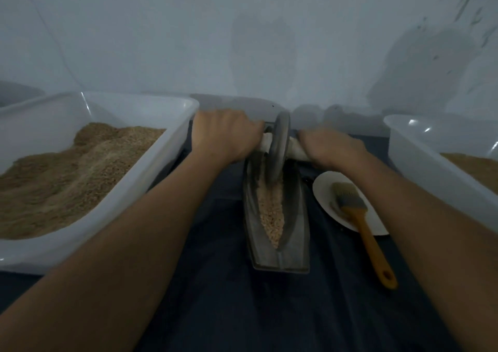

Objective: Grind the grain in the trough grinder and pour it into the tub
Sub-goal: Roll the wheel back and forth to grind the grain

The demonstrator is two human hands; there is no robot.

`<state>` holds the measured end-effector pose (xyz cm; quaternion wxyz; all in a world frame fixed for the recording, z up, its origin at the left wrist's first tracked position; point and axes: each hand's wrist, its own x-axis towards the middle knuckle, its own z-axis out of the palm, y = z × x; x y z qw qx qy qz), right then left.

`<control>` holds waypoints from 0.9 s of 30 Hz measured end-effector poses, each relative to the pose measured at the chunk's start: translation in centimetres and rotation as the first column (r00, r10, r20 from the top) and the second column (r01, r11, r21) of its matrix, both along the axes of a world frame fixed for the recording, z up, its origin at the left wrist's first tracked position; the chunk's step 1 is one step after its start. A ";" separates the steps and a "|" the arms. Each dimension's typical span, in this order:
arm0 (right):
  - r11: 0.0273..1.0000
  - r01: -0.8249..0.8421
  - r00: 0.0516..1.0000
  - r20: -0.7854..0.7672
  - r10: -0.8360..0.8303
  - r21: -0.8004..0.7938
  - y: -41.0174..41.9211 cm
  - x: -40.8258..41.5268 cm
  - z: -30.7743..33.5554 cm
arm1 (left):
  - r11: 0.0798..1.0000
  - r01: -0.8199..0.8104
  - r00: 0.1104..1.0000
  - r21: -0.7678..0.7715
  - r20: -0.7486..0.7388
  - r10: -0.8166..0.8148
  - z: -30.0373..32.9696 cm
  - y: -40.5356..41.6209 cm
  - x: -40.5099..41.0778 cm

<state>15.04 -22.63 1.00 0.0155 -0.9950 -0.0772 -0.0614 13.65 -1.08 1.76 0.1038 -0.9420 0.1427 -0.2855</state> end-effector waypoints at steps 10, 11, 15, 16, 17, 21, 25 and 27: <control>0.999 0.046 0.814 0.580 -0.022 -0.027 2.0 -12.7 -1.6 | 0.983 0.117 0.984 -0.139 0.150 -0.096 -3.3 2.7 -10.0; 1.000 0.028 0.770 0.638 -0.015 -0.010 2.2 -13.4 -1.7 | 0.957 0.137 0.981 -0.257 0.168 -0.095 -3.4 2.9 -10.7; 1.000 -0.028 0.687 0.726 0.012 0.010 2.1 -14.1 -2.3 | 0.919 0.195 0.959 -0.344 0.263 -0.104 -3.8 2.5 -12.1; 0.999 -0.029 0.694 0.720 0.002 0.026 2.0 -14.0 -2.5 | 0.923 0.192 0.956 -0.333 0.275 -0.100 -3.8 2.5 -11.8; 0.999 -0.020 0.704 0.710 -0.015 0.041 2.0 -13.7 -2.6 | 0.927 0.184 0.958 -0.327 0.270 -0.095 -3.6 2.4 -11.2; 0.999 0.005 0.790 0.612 0.019 -0.039 1.9 -10.4 -1.8 | 0.998 0.049 0.984 -0.039 0.174 -0.041 -3.5 1.9 -7.8; 0.975 0.008 0.943 0.327 0.066 -0.221 1.4 -4.7 0.5 | 0.999 -0.024 0.996 -0.027 0.086 0.026 -3.0 1.6 -3.9; 0.979 -0.021 0.982 0.182 0.059 -0.204 1.5 -2.6 1.5 | 0.995 -0.057 0.997 -0.079 0.041 0.060 -2.7 1.5 -2.2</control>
